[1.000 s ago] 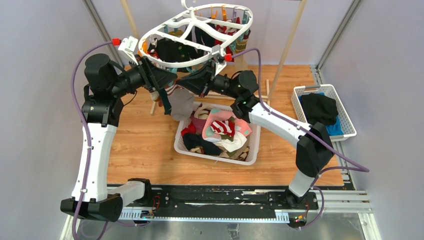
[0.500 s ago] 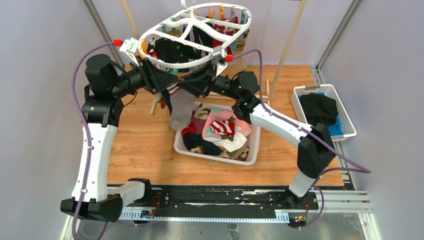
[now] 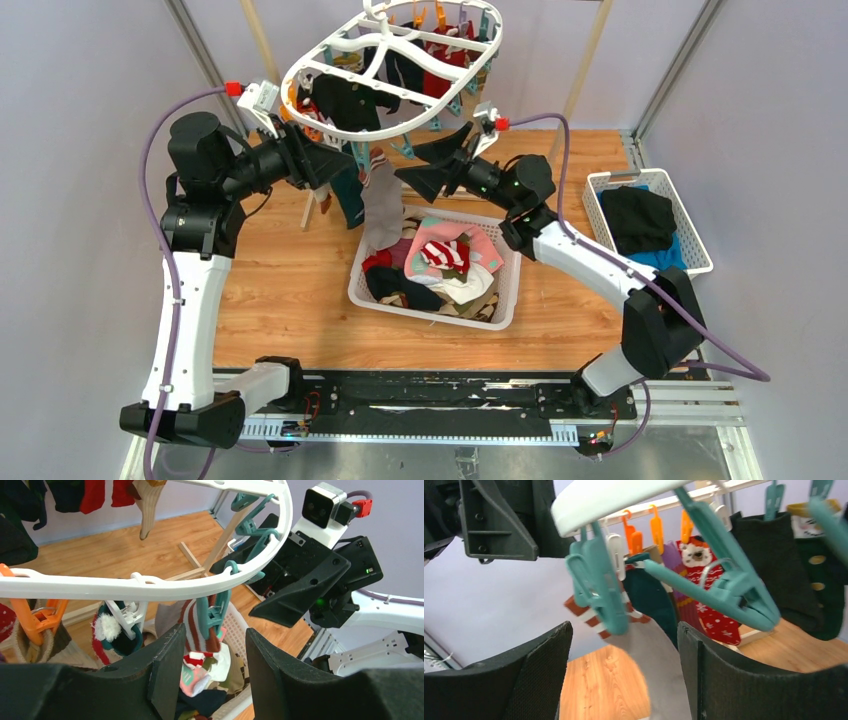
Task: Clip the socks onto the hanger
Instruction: Clamp the sock onto the hanger, then rotate the hanger at the clothesline.
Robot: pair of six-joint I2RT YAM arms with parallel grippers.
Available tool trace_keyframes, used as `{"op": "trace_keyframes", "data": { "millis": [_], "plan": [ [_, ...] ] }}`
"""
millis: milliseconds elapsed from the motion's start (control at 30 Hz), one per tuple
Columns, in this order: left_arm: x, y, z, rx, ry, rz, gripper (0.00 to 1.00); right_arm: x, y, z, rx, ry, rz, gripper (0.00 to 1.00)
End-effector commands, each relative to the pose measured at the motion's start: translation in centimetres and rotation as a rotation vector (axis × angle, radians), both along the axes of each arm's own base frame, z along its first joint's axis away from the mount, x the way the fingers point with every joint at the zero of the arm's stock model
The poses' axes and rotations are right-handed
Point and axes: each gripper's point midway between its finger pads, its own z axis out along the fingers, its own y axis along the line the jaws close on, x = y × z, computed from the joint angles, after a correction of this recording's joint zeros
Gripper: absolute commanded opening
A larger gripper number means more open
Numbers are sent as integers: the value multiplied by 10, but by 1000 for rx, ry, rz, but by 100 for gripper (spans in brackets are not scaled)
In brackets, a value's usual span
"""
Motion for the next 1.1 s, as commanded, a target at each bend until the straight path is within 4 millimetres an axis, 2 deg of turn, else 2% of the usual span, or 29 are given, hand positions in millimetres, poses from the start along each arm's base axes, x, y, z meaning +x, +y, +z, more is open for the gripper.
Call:
{"op": "trace_keyframes", "data": {
  "millis": [0,100,167,400,667,800,967,1067],
  "plan": [
    [-6,0,4,14,-29,-4,52,16,-24,8,14,-16,-75,76],
    [-7,0,4,13,-26,-7,52,28,-29,16,20,-32,-88,77],
    [-9,-1,5,11,-28,-11,52,31,-25,19,18,-45,-64,77],
    [-12,-1,7,14,-37,-19,52,17,-10,39,78,-102,91,78],
    [-14,-1,5,20,-37,-25,52,13,-8,44,121,-119,135,78],
    [-14,-2,6,20,-40,-26,52,6,-7,47,139,-136,181,66],
    [-16,-1,6,24,-43,-26,52,-2,-8,52,152,-150,221,43],
    [-16,-1,6,24,-44,-26,52,-6,-8,53,152,-153,231,36]
  ]
}}
